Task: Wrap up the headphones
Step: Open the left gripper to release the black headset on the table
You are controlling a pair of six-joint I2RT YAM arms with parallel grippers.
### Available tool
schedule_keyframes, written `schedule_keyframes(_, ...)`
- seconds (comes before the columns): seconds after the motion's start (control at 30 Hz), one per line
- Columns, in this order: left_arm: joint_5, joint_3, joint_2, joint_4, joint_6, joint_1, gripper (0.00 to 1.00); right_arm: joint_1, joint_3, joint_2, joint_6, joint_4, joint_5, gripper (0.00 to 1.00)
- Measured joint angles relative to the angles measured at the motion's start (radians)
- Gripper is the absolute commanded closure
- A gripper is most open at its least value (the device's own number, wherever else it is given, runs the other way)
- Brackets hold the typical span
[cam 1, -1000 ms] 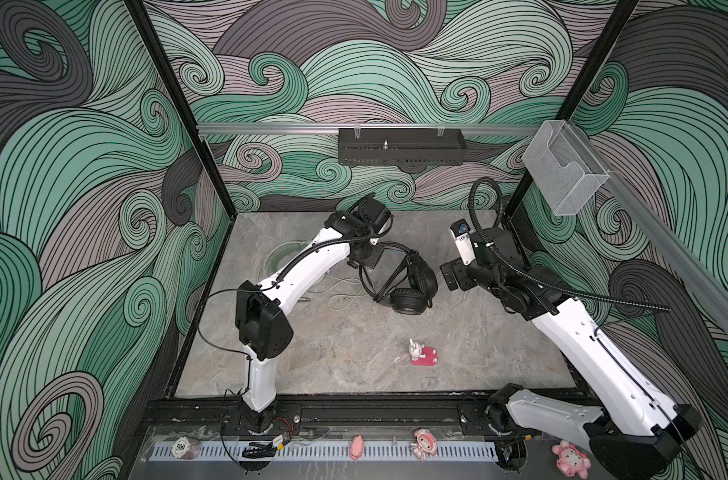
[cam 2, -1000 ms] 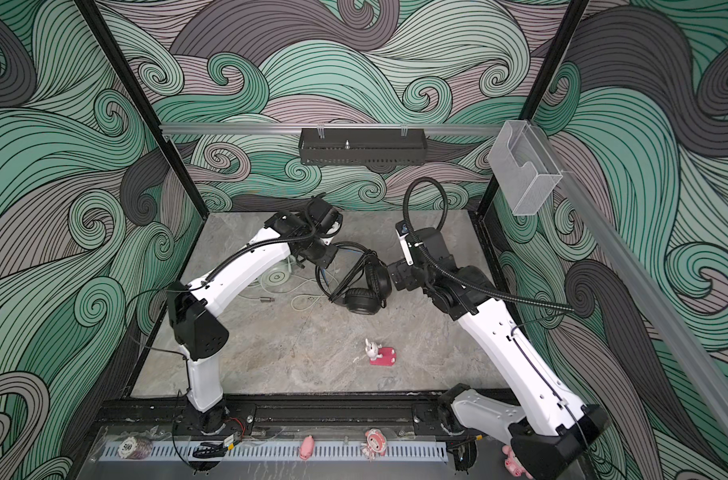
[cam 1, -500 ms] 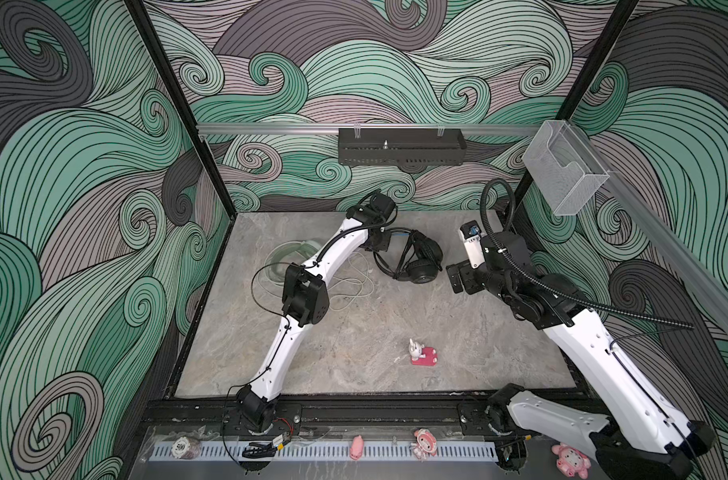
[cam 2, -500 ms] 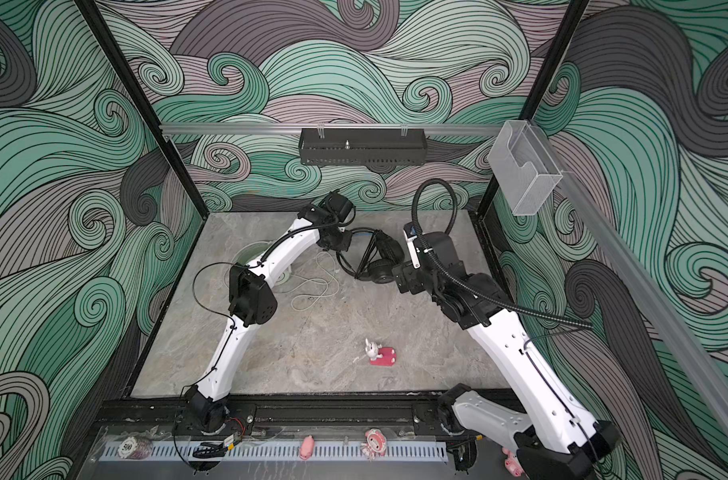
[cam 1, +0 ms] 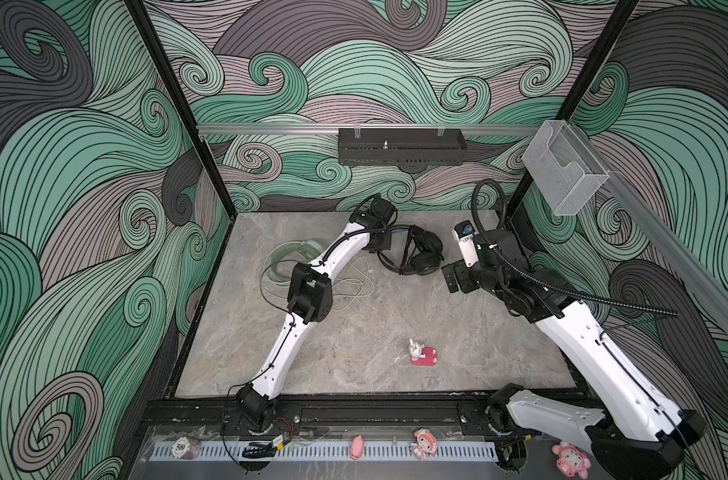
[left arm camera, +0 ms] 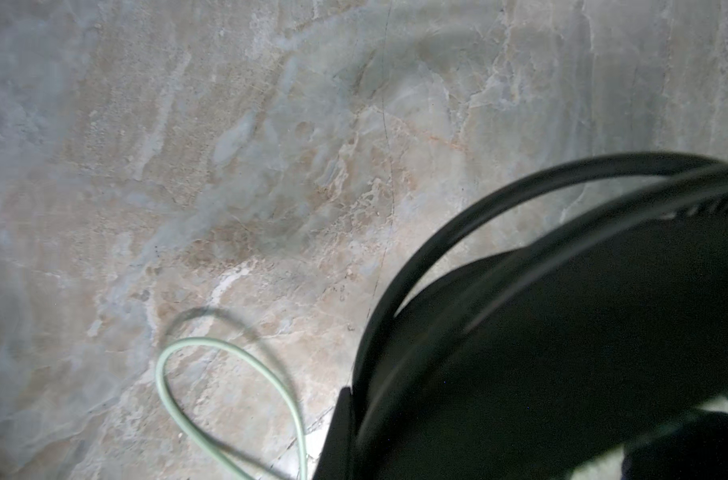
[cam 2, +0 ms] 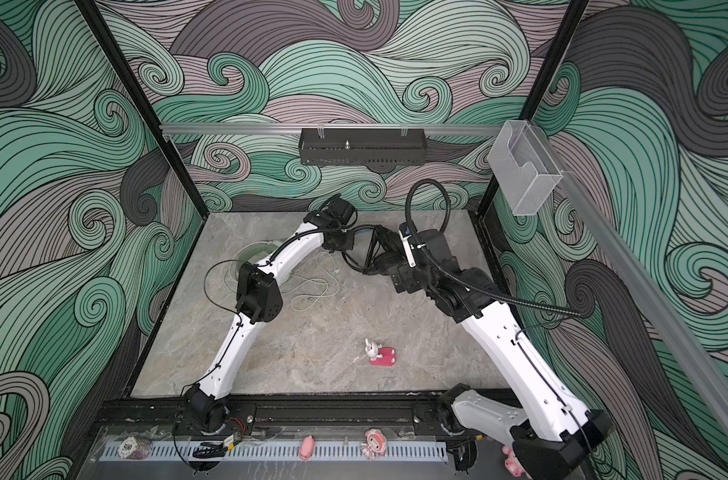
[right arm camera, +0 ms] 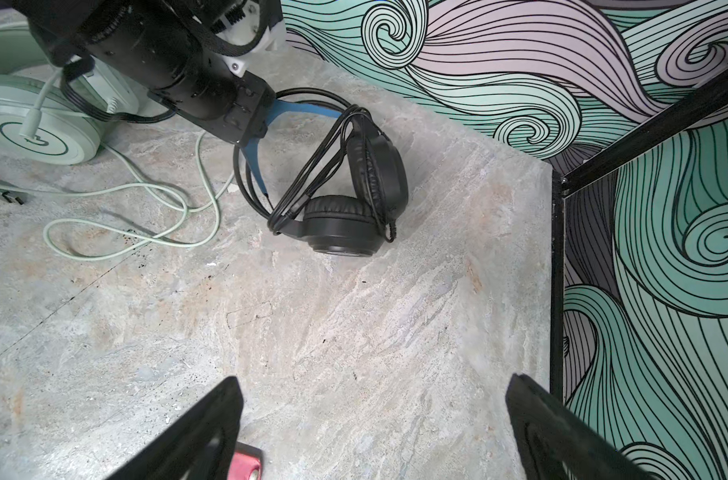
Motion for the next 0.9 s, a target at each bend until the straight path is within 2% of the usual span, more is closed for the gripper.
schedule_keyframes(0.33, -0.005, 0.013, 0.058, 0.037, -0.035, 0.000, 1.00, 0.000, 0.000, -0.005, 0.000, 0.002, -0.012, 0.00)
schedule_keyframes(0.57, -0.005, 0.013, 0.063, 0.055, -0.047, 0.007, 0.95, 0.000, 0.000, -0.007, -0.004, 0.005, -0.011, 0.00)
schedule_keyframes(0.9, -0.005, 0.004, 0.078, 0.075, -0.072, 0.013, 0.94, 0.000, 0.000, -0.016, -0.010, 0.016, -0.011, 0.00)
